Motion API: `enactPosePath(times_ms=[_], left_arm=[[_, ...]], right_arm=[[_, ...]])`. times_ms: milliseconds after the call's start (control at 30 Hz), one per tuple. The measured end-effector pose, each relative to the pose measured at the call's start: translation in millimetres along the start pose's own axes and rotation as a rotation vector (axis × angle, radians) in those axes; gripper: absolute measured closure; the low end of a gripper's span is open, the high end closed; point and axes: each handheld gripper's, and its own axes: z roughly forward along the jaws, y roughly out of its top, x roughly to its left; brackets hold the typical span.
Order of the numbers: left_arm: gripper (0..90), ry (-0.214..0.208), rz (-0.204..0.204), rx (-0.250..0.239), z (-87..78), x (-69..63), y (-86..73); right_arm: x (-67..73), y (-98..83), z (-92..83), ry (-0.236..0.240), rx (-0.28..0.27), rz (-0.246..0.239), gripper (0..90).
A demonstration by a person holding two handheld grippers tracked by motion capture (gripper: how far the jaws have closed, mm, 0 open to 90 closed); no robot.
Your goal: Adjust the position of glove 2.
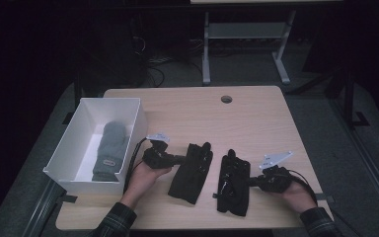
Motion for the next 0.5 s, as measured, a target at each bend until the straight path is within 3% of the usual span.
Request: enactPosePath(times_ms=[500], left_arm=[[87.4, -0.083, 0.003, -0.011, -2.6, -15.3, 4.1]], right_arm=[[12.0, 19.4, 20.0, 0.036, 0.008, -0.063, 90.0]])
